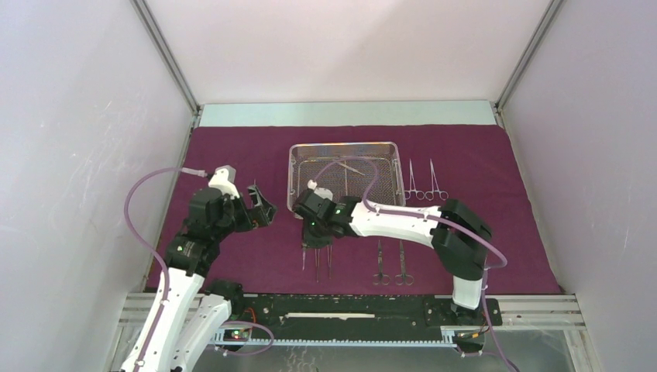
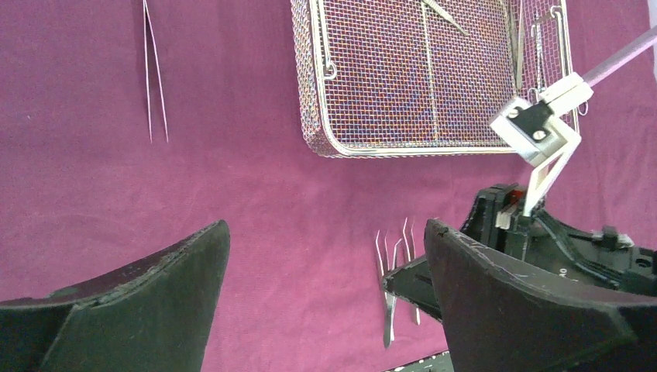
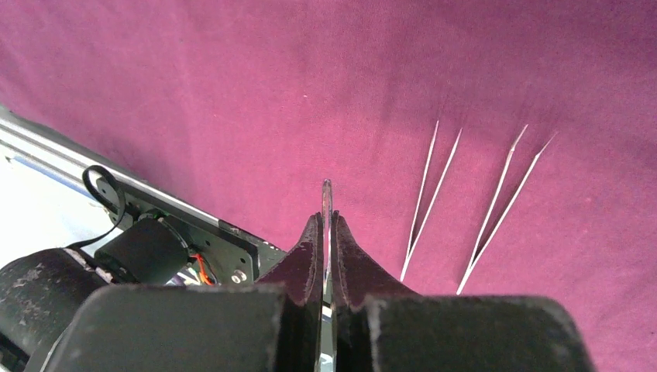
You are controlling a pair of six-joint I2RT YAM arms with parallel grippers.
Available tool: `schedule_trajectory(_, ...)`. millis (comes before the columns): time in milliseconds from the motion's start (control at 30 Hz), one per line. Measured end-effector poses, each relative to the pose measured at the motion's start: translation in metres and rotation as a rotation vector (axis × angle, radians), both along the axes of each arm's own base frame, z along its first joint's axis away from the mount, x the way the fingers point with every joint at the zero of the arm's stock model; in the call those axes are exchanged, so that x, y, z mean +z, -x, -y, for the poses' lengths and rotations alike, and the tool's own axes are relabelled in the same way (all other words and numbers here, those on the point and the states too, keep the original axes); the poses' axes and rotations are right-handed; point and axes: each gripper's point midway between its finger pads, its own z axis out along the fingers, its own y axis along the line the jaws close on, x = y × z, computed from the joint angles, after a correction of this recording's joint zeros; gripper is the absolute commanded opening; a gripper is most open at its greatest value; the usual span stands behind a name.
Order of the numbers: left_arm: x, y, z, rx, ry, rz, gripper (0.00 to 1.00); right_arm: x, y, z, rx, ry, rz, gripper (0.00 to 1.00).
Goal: Open and lay out the surgical kit
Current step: Place the medical item in the surgical kit.
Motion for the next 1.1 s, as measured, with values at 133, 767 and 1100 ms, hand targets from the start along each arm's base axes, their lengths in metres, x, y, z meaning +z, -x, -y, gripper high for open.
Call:
schedule_trajectory(133, 0.001, 0.0, 0.0, -0.006, -0.006, 0.005, 1.0, -0.008, 0.006, -0.004, 0.006, 0.036, -0.022, 0.0)
schedule_trajectory(767, 0.008, 0.004, 0.001, -0.015, 0.006, 0.042, 1.0, -0.048, 0.025, -0.003, 0.007, 0.195, -0.106, 0.0)
schedule_trajectory(1100, 0.009, 0.004, 0.001, -0.015, 0.007, 0.046, 1.0, -0.046, 0.02, -0.006, -0.004, 0.209, -0.094, 0.0)
